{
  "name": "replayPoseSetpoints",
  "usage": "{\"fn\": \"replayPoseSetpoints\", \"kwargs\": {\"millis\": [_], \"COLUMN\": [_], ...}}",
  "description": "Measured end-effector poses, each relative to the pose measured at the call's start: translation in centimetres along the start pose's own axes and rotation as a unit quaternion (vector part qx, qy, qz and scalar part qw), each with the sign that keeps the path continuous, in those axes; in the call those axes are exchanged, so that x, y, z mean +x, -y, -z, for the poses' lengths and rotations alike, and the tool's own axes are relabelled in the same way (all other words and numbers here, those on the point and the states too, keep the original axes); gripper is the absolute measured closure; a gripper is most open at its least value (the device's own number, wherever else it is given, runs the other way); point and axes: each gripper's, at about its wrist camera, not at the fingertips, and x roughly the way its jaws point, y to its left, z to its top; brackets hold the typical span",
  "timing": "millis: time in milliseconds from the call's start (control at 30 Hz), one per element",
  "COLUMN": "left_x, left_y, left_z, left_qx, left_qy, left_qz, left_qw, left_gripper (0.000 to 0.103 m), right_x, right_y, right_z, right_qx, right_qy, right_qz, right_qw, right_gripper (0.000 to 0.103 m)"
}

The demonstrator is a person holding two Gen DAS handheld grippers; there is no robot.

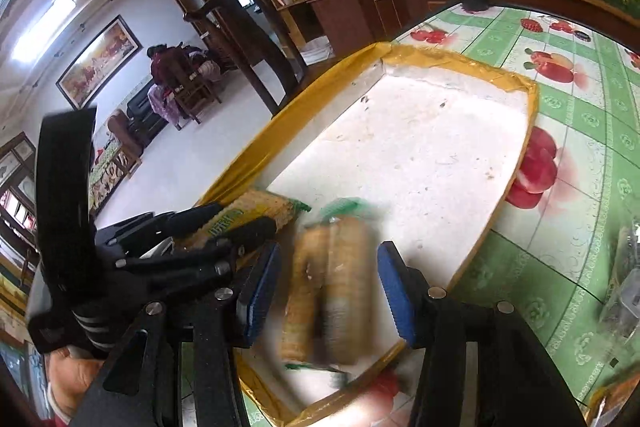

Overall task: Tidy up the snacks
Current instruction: 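Carry both packs over the yellow-rimmed tray and open both tools to drop them, then grasp the brown-labelled cracker pack with left tool while right grasps orange chicken-soup pack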

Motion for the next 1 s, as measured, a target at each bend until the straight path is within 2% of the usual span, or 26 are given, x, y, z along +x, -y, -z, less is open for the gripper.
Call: {"fn": "replayPoseSetpoints", "kwargs": {"millis": [33,133,300,333,400,533,633,767,1000], "left_x": [-0.5,-2.1,-4.4,-4.8,-5.3,-5.8,-5.4,-4.7,-4.2], "left_y": [0.1,0.6,1.8,2.2,3.1,5.8,8.8,13.7,20.2], "left_z": [0.0,-0.1,-0.1,-0.1,-0.3,-0.2,0.3,1.5,3.0], "left_qx": [0.004,0.012,0.022,0.025,0.029,0.045,0.076,0.137,0.179], "left_qy": [0.010,0.037,0.065,0.069,0.075,0.071,0.061,0.039,0.013], "left_qz": [-0.007,-0.022,-0.019,-0.018,-0.014,0.024,0.055,0.116,0.152], "left_qw": [0.9999,0.9990,0.9975,0.9972,0.9966,0.9962,0.9937,0.9830,0.9719], "left_gripper": [0.028,0.025,0.025,0.021,0.020,0.020,0.020,0.020,0.020], "right_x": [-0.6,-2.9,-7.0,-8.2,-9.8,-14.0,-17.1,-21.2,-25.4], "right_y": [0.1,0.2,1.8,2.6,3.7,7.0,10.0,14.4,18.4], "right_z": [0.0,0.2,1.0,1.5,2.1,4.5,6.5,9.5,13.7], "right_qx": [0.002,0.008,0.023,0.029,0.039,0.067,0.091,0.138,0.178], "right_qy": [0.008,0.031,0.064,0.073,0.080,0.101,0.113,0.126,0.135], "right_qz": [-0.001,0.000,0.008,0.016,0.023,0.061,0.095,0.134,0.184], "right_qw": [1.000,1.000,0.998,0.997,0.996,0.991,0.985,0.973,0.957], "right_gripper": [0.043,0.040,0.040,0.039,0.036,0.032,0.031,0.030,0.026]}}
